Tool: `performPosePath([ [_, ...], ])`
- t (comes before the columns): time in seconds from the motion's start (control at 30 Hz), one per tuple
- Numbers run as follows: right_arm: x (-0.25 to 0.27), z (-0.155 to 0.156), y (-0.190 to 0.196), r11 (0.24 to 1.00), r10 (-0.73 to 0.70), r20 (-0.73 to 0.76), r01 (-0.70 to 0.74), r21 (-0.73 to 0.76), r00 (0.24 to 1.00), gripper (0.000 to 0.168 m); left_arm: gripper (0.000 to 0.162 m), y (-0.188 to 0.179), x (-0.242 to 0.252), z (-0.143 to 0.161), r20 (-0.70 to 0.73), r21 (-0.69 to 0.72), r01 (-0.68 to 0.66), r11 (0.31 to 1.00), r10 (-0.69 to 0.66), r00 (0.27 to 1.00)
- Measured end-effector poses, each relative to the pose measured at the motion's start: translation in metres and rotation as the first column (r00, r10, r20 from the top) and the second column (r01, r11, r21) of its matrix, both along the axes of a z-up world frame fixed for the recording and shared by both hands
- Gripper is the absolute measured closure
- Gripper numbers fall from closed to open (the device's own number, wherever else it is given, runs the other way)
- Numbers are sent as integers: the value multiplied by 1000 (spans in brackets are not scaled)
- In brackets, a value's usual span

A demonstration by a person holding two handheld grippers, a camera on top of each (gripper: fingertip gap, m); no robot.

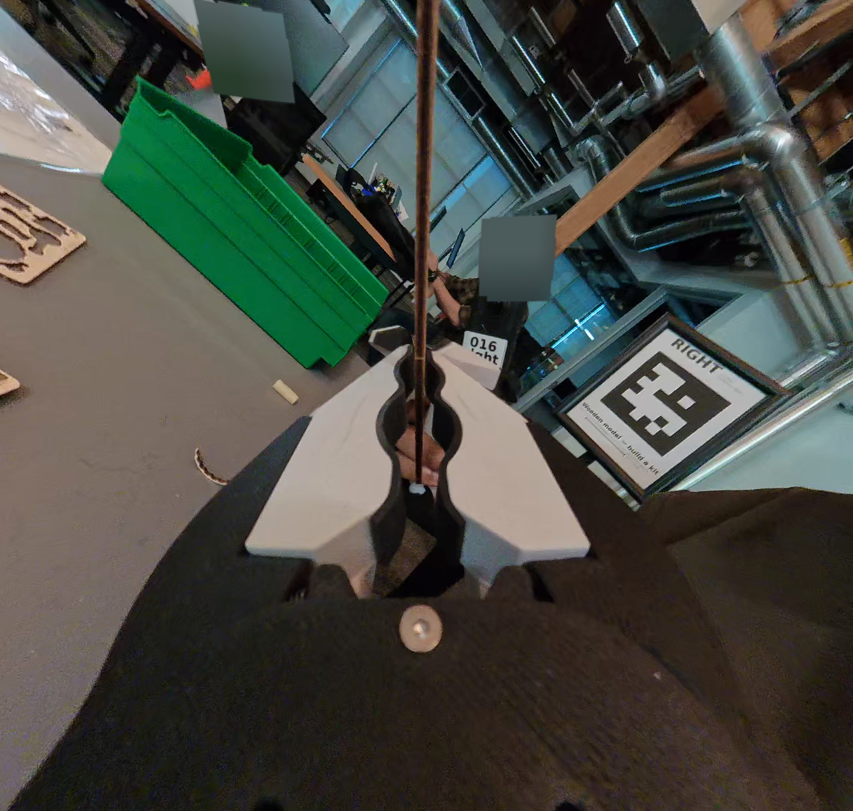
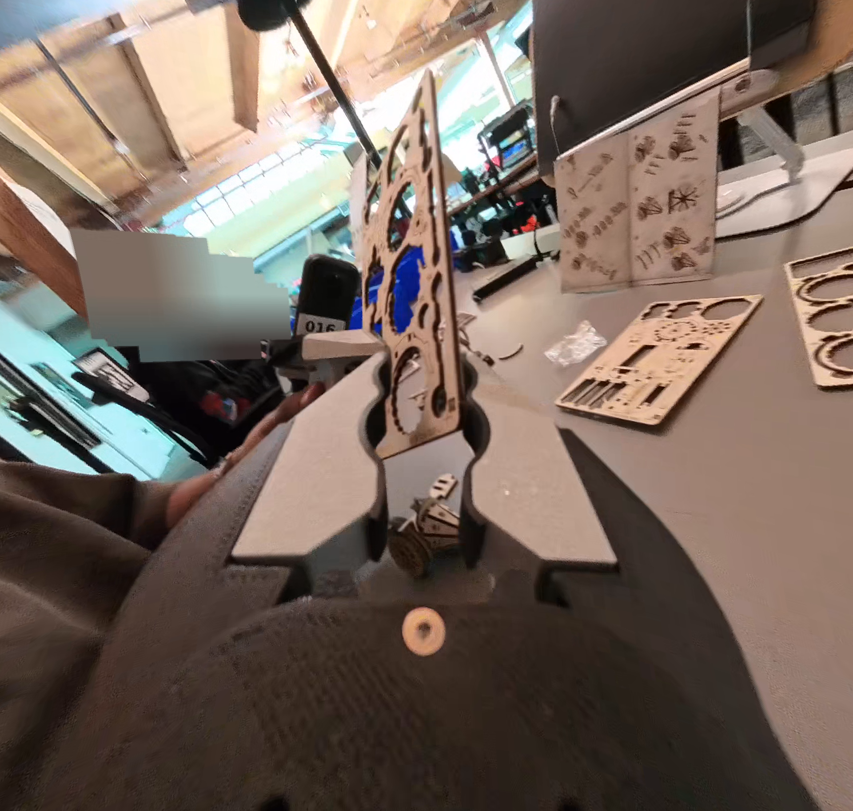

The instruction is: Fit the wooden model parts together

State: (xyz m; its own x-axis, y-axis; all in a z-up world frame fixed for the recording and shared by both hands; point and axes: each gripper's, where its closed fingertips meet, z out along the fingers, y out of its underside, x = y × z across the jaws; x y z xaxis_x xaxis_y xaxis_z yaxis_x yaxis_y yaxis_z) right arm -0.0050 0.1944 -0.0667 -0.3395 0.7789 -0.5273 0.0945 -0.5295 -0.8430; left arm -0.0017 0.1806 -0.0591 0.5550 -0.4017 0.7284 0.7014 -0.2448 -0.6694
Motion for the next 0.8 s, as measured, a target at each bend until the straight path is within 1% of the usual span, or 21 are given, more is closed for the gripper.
performPosePath([
  [0.03, 1, 2, 0, 1000, 14, -9, -14, -24, 1000, 146, 162, -1, 1, 2, -22, 6, -8, 1000, 8, 1000],
  [0.13, 3, 2, -2, 996, 42, -16, -43, -76, 999, 146, 162, -4, 3, 3, -97, 21, -39, 999, 40, 994],
  [0.23, 5, 2, -3, 989, 74, -22, -76, -128, 997, 150, 162, -5, 5, 2, -140, 31, -57, 998, 61, 988],
  [0.47, 4, -7, -2, 961, 113, -14, -113, -251, 993, 147, 162, -3, 7, -4, -294, 32, -109, 994, 113, 949],
  [0.57, 2, -13, 0, 957, 105, 6, -100, -272, 994, 146, 161, -2, 6, -9, -367, 26, -150, 988, 149, 918],
  [0.8, -2, -24, 5, 954, 75, 50, -56, -295, 996, 143, 160, 2, 3, -19, -447, 25, -219, 975, 207, 870],
])
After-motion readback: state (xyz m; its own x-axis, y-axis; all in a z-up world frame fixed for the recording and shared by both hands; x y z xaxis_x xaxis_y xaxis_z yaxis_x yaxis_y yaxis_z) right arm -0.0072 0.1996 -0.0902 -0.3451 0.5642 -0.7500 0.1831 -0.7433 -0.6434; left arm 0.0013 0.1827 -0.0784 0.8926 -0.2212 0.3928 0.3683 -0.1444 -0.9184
